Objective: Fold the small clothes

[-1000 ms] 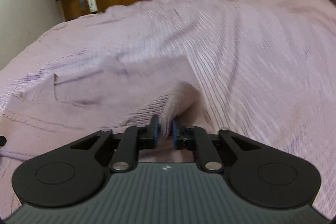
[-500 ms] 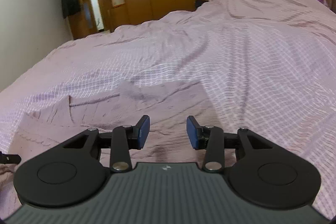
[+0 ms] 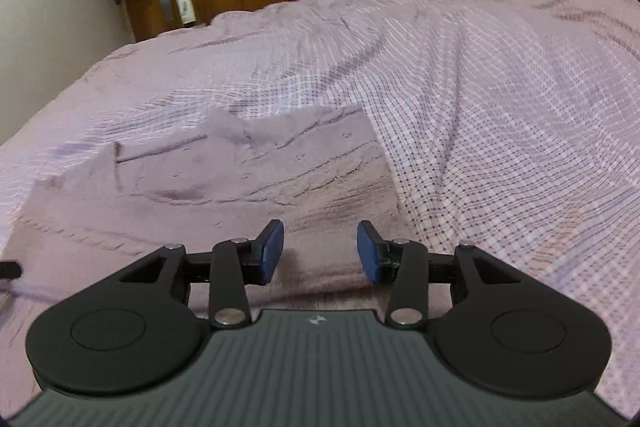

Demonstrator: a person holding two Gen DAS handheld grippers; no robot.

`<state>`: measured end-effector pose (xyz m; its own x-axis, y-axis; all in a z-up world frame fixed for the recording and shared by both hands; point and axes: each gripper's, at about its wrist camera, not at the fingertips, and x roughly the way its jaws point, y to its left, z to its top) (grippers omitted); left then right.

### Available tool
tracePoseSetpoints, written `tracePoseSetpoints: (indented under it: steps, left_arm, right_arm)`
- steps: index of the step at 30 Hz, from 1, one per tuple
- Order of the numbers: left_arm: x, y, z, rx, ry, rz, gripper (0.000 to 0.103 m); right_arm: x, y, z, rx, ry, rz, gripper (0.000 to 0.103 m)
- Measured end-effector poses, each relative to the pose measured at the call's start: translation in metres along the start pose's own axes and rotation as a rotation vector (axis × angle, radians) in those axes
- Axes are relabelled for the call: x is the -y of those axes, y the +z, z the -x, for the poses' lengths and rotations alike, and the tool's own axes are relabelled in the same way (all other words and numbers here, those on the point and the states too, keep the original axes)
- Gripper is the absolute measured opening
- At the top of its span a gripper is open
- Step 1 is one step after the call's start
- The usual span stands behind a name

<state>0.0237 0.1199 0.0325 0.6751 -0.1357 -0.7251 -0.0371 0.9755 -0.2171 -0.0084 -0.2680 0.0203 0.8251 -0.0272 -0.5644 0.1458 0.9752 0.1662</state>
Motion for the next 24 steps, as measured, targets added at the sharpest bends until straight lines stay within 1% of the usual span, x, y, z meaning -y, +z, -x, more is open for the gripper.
tracePoseSetpoints:
  steps: [2, 4, 6, 7, 8, 11, 15, 20, 24]
  left_arm:
    - [0.0, -0.004, 0.012, 0.003, 0.0, 0.018, 0.059]
    - [0.005, -0.01, 0.026, 0.019, 0.007, 0.011, 0.059]
    - [0.011, -0.017, 0.041, 0.036, 0.02, -0.01, 0.063]
    - [0.015, -0.022, 0.048, 0.044, 0.018, -0.023, 0.068]
    - [0.019, -0.026, 0.055, 0.049, 0.013, -0.035, 0.069]
    - [0.032, -0.042, 0.075, 0.051, -0.007, -0.072, 0.069]
    - [0.044, -0.063, 0.093, 0.028, -0.04, -0.094, 0.069]
    - [0.061, -0.088, 0.11, 0.015, -0.057, -0.137, 0.069]
    - [0.069, -0.104, 0.117, -0.004, -0.064, -0.164, 0.069]
  right_arm:
    - [0.0, -0.005, 0.021, 0.012, 0.034, 0.013, 0.056]
    - [0.0, -0.012, 0.044, 0.02, 0.067, 0.031, 0.061]
    - [-0.001, -0.019, 0.064, 0.029, 0.087, 0.061, 0.065]
    - [-0.003, -0.024, 0.074, 0.03, 0.089, 0.08, 0.066]
    - [-0.005, -0.029, 0.083, 0.029, 0.091, 0.1, 0.067]
    - [-0.013, -0.046, 0.11, 0.025, 0.106, 0.173, 0.068]
    - [-0.025, -0.074, 0.135, 0.008, 0.142, 0.272, 0.069]
    - [-0.038, -0.106, 0.151, -0.041, 0.174, 0.324, 0.07]
    - [-0.052, -0.132, 0.163, -0.048, 0.187, 0.427, 0.07]
